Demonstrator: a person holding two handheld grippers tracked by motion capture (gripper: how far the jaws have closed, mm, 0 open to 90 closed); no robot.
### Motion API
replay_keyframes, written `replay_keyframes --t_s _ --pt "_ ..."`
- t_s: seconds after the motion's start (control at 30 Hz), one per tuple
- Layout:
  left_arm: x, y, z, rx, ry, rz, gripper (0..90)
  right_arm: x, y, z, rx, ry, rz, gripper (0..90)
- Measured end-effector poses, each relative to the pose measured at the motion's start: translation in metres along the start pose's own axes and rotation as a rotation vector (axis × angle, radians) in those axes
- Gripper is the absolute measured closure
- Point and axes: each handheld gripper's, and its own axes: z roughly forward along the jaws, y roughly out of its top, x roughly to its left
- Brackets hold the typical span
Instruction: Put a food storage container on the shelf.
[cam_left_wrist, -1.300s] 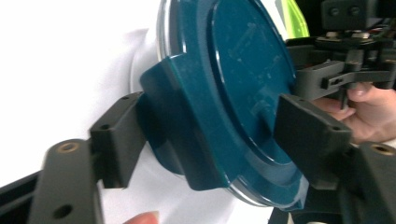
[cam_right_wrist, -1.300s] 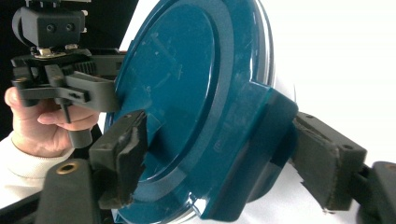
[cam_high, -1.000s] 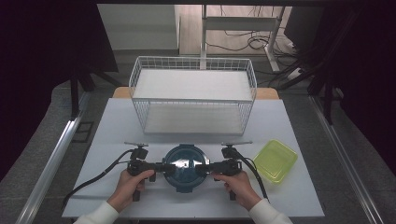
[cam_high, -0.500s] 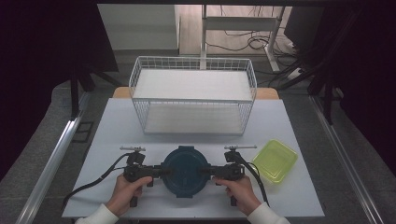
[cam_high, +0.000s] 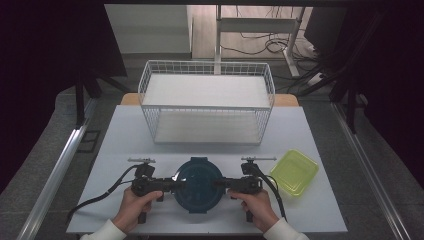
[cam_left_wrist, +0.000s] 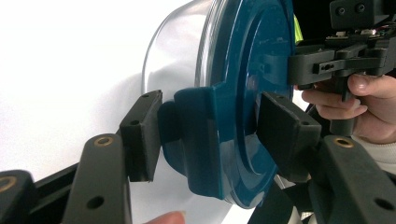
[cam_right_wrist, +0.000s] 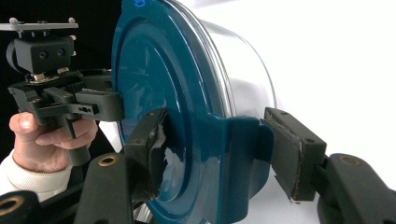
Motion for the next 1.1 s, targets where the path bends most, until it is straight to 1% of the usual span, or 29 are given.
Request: replay_keyframes --t_s 0.03,0.17,0.23,0.27,0.33,0.37,0.47,0.6,0.7,0.8,0.83,0.9,1.03,1.07,1.1 --pt "0.0 0.001 0.0 -0.002 -0.001 -0.001 42.1 0.0 0.0 0.0 -0.006 -0.003 -0.009 41.2" --pt "-0.001 0.003 -0.003 -0.013 -0.005 0.004 42.3 0.004 0.001 -0.001 -0.021 -0.007 -0.015 41.1" --pt "-0.004 0.004 -0.004 -0.013 -0.001 0.018 42.3 0.006 0.002 -0.003 -0.024 -0.01 -0.025 41.1" --pt "-0.004 0.004 -0.004 -0.013 -0.001 0.018 42.3 0.006 0.002 -0.003 -0.024 -0.01 -0.025 41.1" --pt "-0.007 0.006 -0.006 -0.021 0.0 0.032 42.5 0.008 0.004 -0.006 -0.031 -0.001 -0.03 41.1" --pt "-0.009 0.009 -0.007 -0.026 -0.004 0.041 42.7 0.009 0.005 -0.008 -0.036 0.0 -0.035 41.1" --pt "-0.012 0.011 -0.008 -0.035 -0.01 0.051 43.1 0.012 0.008 -0.012 -0.045 -0.001 -0.049 41.1" --pt "-0.016 0.014 -0.009 -0.051 -0.011 0.05 43.1 0.016 0.012 -0.016 -0.056 -0.008 -0.074 41.1" --pt "-0.018 0.018 -0.01 -0.054 -0.015 0.052 43.1 0.021 0.017 -0.02 -0.063 -0.022 -0.096 41.1" --pt "-0.02 0.021 -0.011 -0.056 -0.018 0.059 43.1 0.024 0.02 -0.022 -0.066 -0.027 -0.105 41.1" --pt "-0.023 0.024 -0.013 -0.062 -0.02 0.068 43.1 0.027 0.023 -0.025 -0.068 -0.027 -0.107 41.1" --pt "-0.024 0.026 -0.014 -0.065 -0.023 0.07 43.2 0.029 0.025 -0.027 -0.07 -0.03 -0.111 41.1" --pt "-0.035 0.04 -0.019 -0.078 -0.029 0.096 43.3 0.038 0.036 -0.038 -0.082 -0.035 -0.127 41.1" --pt "-0.035 0.04 -0.019 -0.078 -0.029 0.096 43.4 0.038 0.036 -0.038 -0.082 -0.035 -0.127 41.1" --pt "-0.04 0.046 -0.022 -0.087 -0.029 0.109 43.4 0.043 0.04 -0.043 -0.095 -0.035 -0.132 41.1"
